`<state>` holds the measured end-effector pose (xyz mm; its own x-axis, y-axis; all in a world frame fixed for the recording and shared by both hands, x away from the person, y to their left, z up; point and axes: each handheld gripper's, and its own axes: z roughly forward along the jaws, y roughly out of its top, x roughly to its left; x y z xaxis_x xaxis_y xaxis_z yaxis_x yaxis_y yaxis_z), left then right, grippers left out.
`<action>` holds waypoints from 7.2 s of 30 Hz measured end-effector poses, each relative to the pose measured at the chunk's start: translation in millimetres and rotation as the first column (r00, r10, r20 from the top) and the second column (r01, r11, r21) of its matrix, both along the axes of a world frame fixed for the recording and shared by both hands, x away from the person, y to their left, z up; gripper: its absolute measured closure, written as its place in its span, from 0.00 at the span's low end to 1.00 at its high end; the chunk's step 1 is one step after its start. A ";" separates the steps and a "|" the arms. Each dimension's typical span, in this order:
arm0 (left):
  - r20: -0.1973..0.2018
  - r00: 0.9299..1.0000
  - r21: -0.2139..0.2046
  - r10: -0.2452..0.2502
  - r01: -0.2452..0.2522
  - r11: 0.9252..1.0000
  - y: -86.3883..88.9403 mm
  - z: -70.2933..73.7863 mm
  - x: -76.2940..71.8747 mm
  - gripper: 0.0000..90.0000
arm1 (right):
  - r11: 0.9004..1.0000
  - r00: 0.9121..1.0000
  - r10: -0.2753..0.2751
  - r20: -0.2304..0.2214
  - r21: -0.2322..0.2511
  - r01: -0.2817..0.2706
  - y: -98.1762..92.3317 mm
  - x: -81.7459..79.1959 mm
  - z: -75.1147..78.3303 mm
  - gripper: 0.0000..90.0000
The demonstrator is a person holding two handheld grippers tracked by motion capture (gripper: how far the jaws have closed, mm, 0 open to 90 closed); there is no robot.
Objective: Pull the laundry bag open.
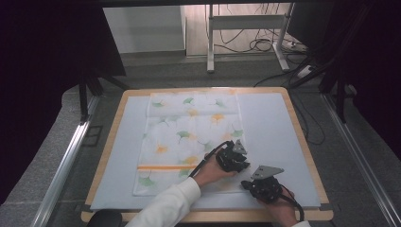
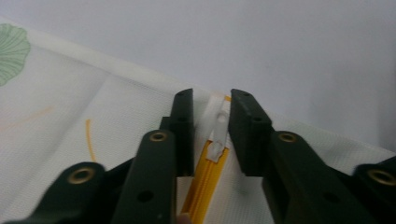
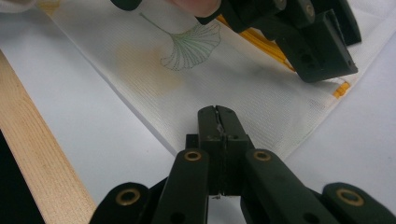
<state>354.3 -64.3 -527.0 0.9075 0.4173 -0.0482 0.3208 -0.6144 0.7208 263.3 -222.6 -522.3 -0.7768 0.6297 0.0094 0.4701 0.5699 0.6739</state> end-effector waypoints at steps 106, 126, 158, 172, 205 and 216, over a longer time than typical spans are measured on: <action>-0.001 0.998 0.023 -0.062 0.062 0.998 20.5 2.3 -7.2 1.00 | 0.986 0.986 -0.153 -0.074 0.057 0.157 -11.1 24.0 -0.7 1.00; 0.024 0.997 0.042 -0.068 0.067 0.997 20.0 2.7 -8.5 1.00 | 0.963 0.961 -0.241 -0.137 0.091 0.255 -2.5 49.6 -0.3 1.00; 0.043 0.996 0.081 -0.073 0.070 0.994 26.9 7.9 -12.9 1.00 | 0.951 0.951 -0.257 -0.174 0.129 0.280 -7.3 52.2 -2.6 1.00; 0.026 0.998 0.072 -0.065 0.063 0.995 20.6 8.3 -4.2 1.00 | 0.947 0.950 -0.260 -0.174 0.144 0.286 -9.1 54.8 -1.2 1.00; 0.045 0.997 0.116 -0.057 0.052 0.992 17.5 9.0 -5.2 1.00 | 0.939 0.929 -0.298 -0.218 0.110 0.327 -4.1 74.9 2.1 1.00; 0.029 0.999 0.122 -0.043 0.039 0.992 31.9 9.7 -5.3 1.00 | 0.936 0.926 -0.297 -0.231 0.120 0.330 -6.0 75.7 1.5 1.00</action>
<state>348.9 -32.4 -517.3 0.9241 0.3811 0.0298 0.2719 -0.7101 0.6495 339.0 -228.6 -520.8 -0.5101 0.8185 0.2642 0.7458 0.2679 0.6100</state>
